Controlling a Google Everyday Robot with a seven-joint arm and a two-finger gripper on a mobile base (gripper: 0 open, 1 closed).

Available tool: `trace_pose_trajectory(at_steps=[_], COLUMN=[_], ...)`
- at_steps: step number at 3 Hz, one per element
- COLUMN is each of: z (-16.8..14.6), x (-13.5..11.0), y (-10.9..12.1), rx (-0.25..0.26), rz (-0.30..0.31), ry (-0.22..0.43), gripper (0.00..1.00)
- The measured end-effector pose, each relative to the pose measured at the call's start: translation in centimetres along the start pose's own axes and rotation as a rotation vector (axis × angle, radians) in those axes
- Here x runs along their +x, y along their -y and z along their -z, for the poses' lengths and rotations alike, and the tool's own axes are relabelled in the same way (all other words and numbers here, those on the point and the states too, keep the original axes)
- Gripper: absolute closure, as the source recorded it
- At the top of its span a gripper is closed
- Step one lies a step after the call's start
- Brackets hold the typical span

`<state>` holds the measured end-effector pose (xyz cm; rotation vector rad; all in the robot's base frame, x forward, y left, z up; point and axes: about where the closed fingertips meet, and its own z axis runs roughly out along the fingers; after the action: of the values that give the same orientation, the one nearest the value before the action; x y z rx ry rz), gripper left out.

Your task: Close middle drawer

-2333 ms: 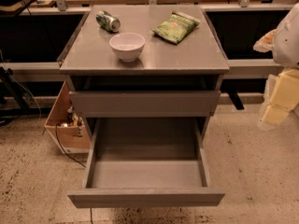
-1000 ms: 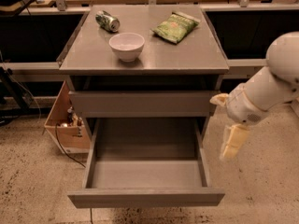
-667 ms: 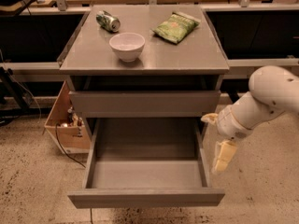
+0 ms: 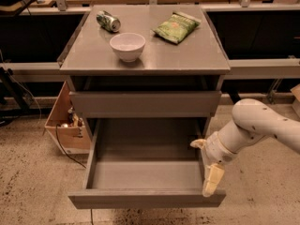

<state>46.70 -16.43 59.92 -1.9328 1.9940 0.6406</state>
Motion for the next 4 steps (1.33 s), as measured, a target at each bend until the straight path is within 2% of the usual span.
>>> trace_pose_trajectory(at_steps=[1, 2, 3, 4], z=[0.0, -4.4, -8.4, -12.4], x=[0.0, 1.0, 2.1, 3.5], y=[0.0, 0.9, 2.0, 2.9], rx=[0.000, -0.035, -0.046, -0.046], rz=[0.000, -0.013, -0.015, 0.013], ry=[0.000, 0.035, 0.065, 0.057], gripper=[0.00, 0.00, 0.00, 0.00])
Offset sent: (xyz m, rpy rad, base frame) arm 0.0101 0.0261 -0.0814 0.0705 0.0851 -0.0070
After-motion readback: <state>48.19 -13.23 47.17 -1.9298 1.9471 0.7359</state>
